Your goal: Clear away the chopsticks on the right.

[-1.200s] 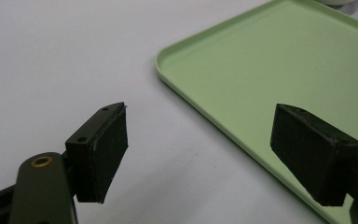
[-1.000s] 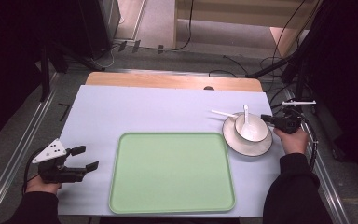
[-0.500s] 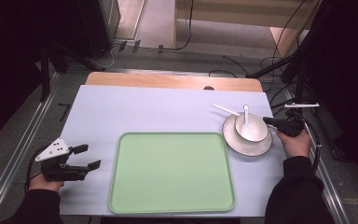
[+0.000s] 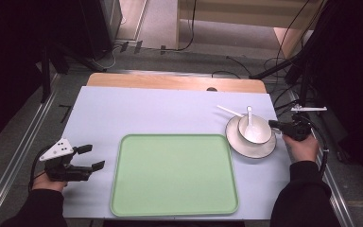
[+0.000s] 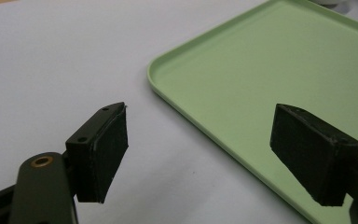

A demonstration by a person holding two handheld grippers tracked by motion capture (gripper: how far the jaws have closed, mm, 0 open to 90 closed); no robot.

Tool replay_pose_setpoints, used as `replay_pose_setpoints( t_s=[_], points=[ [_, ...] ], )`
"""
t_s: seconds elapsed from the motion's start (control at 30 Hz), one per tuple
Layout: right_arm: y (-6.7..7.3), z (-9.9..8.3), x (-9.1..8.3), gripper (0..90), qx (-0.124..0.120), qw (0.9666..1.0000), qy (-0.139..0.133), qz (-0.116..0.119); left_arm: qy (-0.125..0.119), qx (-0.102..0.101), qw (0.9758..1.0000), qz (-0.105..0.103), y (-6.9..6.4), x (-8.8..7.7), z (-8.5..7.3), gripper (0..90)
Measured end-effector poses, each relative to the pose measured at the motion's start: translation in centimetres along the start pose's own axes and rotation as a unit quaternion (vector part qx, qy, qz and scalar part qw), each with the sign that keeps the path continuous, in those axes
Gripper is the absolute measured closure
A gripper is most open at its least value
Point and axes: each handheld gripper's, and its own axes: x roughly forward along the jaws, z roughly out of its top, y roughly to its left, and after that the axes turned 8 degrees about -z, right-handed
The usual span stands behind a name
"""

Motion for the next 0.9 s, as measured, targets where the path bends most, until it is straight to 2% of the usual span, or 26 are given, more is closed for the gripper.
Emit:
replay_pose_setpoints(
  t_s=[0.17,0.43,0.63,0.7,0.9],
  points=[
    [0.18,0.09,0.17,90.0,-0.003,1.0000,-0.002,-0.005,0.000,0.001,1.0000,0.000,-0.01,0.02,0.01,19.0],
    [-0.06,-0.08,-0.06,90.0,0.003,1.0000,0.001,0.005,0.001,0.002,1.0000,-0.002,0.02,0.04,0.03,19.0],
    [-0.08,-0.09,-0.04,90.0,0.005,0.9999,-0.001,-0.009,0.000,0.002,1.0000,-0.002,0.01,0.13,0.09,19.0],
    [-0.17,-0.11,-0.02,90.0,0.008,1.0000,-0.001,-0.005,0.000,0.002,1.0000,-0.002,0.00,0.13,0.09,19.0],
    [-0.16,-0.24,0.00,90.0,0.006,0.9999,0.011,-0.002,0.000,0.004,1.0000,-0.003,0.04,0.09,0.12,19.0]
  ],
)
